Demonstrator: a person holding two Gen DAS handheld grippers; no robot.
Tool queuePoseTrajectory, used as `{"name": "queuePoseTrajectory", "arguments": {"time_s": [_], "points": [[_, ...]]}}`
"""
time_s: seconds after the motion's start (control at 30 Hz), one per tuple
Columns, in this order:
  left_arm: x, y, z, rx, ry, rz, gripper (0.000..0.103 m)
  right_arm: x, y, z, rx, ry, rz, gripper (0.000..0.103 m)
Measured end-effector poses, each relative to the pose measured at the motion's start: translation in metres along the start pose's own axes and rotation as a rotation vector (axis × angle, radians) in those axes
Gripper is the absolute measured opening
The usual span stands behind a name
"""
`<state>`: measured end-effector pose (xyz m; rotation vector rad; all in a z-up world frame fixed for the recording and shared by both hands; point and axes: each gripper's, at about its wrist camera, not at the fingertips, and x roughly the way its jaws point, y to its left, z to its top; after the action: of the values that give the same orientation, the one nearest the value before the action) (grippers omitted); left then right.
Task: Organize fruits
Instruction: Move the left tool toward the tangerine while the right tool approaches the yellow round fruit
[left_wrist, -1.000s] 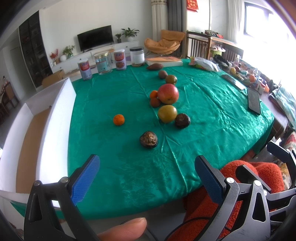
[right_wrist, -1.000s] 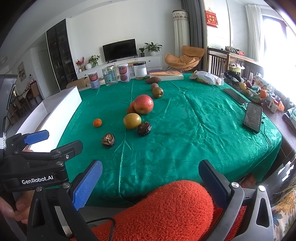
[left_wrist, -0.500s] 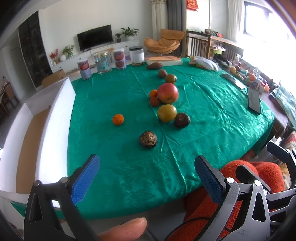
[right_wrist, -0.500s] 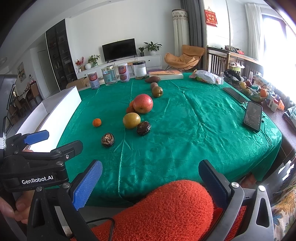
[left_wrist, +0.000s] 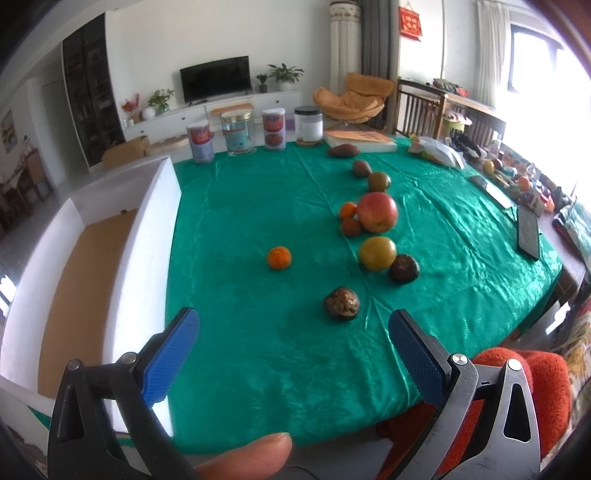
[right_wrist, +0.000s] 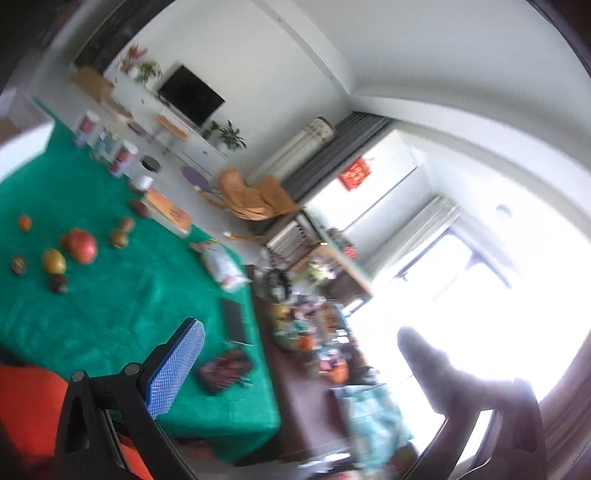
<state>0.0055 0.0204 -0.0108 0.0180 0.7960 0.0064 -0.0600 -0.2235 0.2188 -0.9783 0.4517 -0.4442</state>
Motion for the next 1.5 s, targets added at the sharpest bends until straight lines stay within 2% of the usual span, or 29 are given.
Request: {"name": "queuePoseTrajectory", "arguments": {"time_s": [0.03,0.07,0.1,0.17,0.23,0.3,0.37,0.43,0.53,0.6,0.7,0.8,1.07,1.5], "points": [[0.008,0.000,-0.003,0.011,0.028,-0.010,0.102,0.005,0.007,0.001,-0.068,0.037,0.005,0.103],[0.016,-0.001,-0.009,0.019,0.048,-0.016,0.102,0.007,0.022,-0.002,-0.104,0.065,0.067,0.103],[0.025,-0.004,-0.015,0.029,0.060,-0.018,0.102,0.008,0.038,-0.006,-0.081,0.063,0.179,0.103],[0.045,-0.012,-0.025,0.049,0.085,-0.012,0.102,0.008,0.075,-0.016,0.097,0.024,0.482,0.103],[0.064,-0.015,-0.032,0.050,0.101,-0.016,0.102,0.018,0.127,-0.031,0.327,0.057,0.758,0.103],[0.082,-0.014,-0.034,0.051,0.123,0.007,0.102,0.029,0.187,-0.042,0.500,0.119,0.918,0.103],[0.096,-0.009,-0.036,0.056,0.143,0.039,0.102,0.029,0.233,-0.042,0.607,0.153,0.980,0.103],[0.104,-0.002,-0.036,0.044,0.154,0.056,0.102,0.026,0.256,-0.037,0.670,0.144,1.000,0.103],[0.111,0.004,-0.038,0.037,0.162,0.082,0.102,0.025,0.272,-0.023,0.656,0.154,1.019,0.103],[0.116,0.007,-0.041,0.024,0.180,0.090,0.103,0.021,0.276,-0.018,0.628,0.143,0.985,0.103],[0.118,0.014,-0.045,-0.047,0.186,0.063,0.103,0.017,0.281,-0.015,0.597,0.136,0.932,0.103],[0.121,0.017,-0.045,-0.100,0.194,0.038,0.103,0.009,0.276,-0.018,0.584,0.092,0.883,0.103],[0.120,0.016,-0.046,-0.116,0.191,0.059,0.103,0.010,0.281,-0.016,0.543,0.102,0.884,0.103],[0.123,0.020,-0.043,-0.102,0.213,0.041,0.103,0.005,0.284,-0.012,0.500,0.081,0.868,0.103]]}}
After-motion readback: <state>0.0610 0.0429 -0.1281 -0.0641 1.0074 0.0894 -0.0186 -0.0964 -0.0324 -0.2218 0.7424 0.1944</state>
